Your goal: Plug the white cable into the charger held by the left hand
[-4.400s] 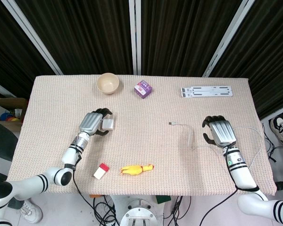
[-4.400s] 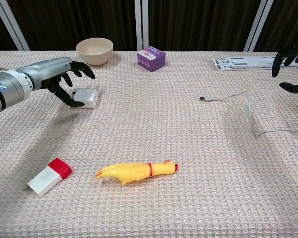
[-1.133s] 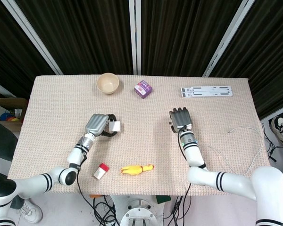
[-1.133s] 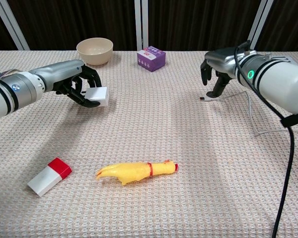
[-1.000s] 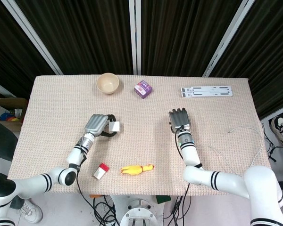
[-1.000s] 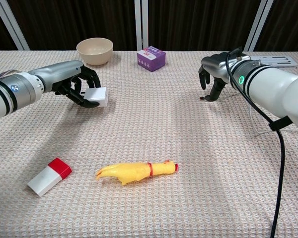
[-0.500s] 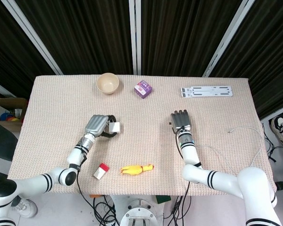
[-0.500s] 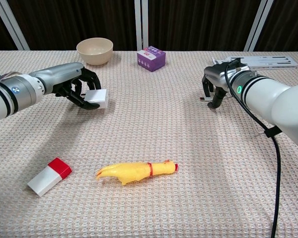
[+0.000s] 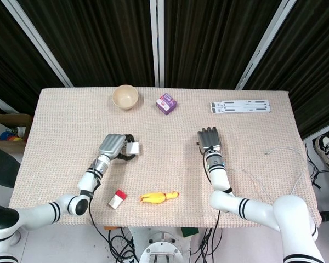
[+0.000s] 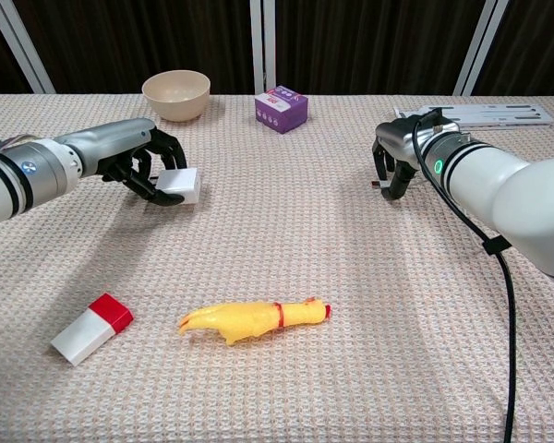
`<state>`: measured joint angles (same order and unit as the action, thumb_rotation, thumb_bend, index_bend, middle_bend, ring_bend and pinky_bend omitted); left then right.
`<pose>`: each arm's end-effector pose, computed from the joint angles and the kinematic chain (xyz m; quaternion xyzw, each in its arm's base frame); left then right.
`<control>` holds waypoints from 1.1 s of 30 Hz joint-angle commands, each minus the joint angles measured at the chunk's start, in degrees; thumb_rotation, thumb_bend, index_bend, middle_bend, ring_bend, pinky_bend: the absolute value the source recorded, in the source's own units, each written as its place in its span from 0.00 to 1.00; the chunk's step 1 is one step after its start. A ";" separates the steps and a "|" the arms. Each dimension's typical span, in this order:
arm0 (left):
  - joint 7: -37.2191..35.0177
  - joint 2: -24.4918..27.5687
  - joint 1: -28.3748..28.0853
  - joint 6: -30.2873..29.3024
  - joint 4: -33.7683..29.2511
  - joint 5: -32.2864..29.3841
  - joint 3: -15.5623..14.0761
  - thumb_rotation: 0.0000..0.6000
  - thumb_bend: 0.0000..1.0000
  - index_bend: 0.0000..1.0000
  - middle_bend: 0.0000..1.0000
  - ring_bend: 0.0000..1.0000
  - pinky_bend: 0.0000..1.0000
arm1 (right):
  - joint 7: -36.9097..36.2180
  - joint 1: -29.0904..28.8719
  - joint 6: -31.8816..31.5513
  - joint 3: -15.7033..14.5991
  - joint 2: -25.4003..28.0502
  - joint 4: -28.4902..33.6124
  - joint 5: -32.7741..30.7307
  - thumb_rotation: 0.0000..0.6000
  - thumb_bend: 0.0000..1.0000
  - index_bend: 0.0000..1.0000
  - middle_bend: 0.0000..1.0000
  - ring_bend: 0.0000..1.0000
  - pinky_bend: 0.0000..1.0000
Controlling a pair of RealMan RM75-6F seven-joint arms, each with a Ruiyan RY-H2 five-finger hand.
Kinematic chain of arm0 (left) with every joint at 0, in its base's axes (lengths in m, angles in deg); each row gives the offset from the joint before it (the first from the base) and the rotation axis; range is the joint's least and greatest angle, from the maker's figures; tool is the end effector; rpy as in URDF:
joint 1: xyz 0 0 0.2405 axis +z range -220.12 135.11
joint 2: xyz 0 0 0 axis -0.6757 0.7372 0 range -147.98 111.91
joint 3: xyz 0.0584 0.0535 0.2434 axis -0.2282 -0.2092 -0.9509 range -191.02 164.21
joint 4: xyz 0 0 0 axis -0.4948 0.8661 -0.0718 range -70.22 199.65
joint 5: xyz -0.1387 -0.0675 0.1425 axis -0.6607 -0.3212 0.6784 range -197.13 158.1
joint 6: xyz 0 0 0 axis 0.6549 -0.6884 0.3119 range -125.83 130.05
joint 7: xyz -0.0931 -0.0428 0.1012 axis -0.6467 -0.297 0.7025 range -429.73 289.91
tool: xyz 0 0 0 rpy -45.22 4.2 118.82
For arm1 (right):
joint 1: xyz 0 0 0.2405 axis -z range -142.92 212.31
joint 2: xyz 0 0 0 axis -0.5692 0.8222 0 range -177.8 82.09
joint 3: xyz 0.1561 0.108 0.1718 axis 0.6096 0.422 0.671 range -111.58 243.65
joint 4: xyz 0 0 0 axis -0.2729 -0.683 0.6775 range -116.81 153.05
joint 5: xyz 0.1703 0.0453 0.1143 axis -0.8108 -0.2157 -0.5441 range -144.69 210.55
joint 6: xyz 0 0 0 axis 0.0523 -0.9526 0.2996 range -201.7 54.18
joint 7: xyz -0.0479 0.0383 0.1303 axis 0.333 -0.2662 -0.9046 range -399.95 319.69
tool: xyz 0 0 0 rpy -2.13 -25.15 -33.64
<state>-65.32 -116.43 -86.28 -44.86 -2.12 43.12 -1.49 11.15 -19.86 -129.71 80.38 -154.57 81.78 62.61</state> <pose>-0.1751 0.3699 -0.0579 -0.6977 -0.4782 -0.3639 0.3900 -0.1431 -0.3917 -0.0819 0.7259 -0.3709 0.1941 0.5458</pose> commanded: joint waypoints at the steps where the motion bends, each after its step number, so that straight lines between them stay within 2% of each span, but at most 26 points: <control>1: -0.10 0.02 0.05 -0.03 0.04 0.07 -0.03 0.85 0.26 0.56 0.54 0.63 0.88 | 0.11 -0.03 -0.08 0.09 -0.25 -0.32 0.03 1.00 0.36 0.56 0.34 0.27 0.30; 9: -0.81 -0.03 0.28 -0.14 0.30 0.54 -0.22 0.85 0.26 0.56 0.54 0.63 0.88 | 0.23 0.06 -0.87 0.06 -1.24 -1.27 1.17 1.00 0.37 0.60 0.35 0.27 0.30; 14: -0.73 0.54 0.60 -0.65 -0.37 0.84 -0.33 0.85 0.26 0.56 0.54 0.63 0.88 | -3.49 1.51 -3.20 0.56 0.40 2.04 5.25 1.00 0.39 0.63 0.36 0.27 0.30; 19: -0.09 1.55 0.71 -0.89 -1.68 0.58 -0.16 0.85 0.26 0.56 0.54 0.63 0.88 | -7.97 3.63 -5.29 1.16 4.26 7.99 9.60 1.00 0.53 0.64 0.43 0.30 0.35; 22: 0.76 2.33 0.59 -1.07 -2.90 0.25 0.11 0.85 0.26 0.56 0.54 0.63 0.88 | -9.87 4.42 -5.72 1.08 6.44 10.89 12.21 1.00 0.71 0.64 0.51 0.37 0.40; 24: 1.43 2.83 0.48 -1.28 -3.86 -0.12 0.37 0.85 0.26 0.56 0.54 0.63 0.88 | -10.52 4.75 -5.75 1.01 7.69 12.72 13.29 1.00 0.79 0.64 0.55 0.41 0.43; 29: 3.12 4.17 0.23 -1.50 -6.31 -1.34 0.86 0.85 0.26 0.56 0.54 0.63 0.88 | -9.76 4.79 -5.74 0.23 9.99 16.33 15.16 1.00 0.90 0.64 0.59 0.45 0.46; 33: 4.13 5.29 0.09 -1.53 -8.14 -2.67 1.30 0.85 0.26 0.56 0.54 0.63 0.88 | -9.57 4.70 -5.48 -0.03 11.46 18.92 16.04 1.00 0.95 0.64 0.62 0.47 0.47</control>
<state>-61.45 -111.46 -86.11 -46.38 -9.87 40.81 -0.38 1.41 -15.15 -135.28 80.53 -143.68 99.99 78.23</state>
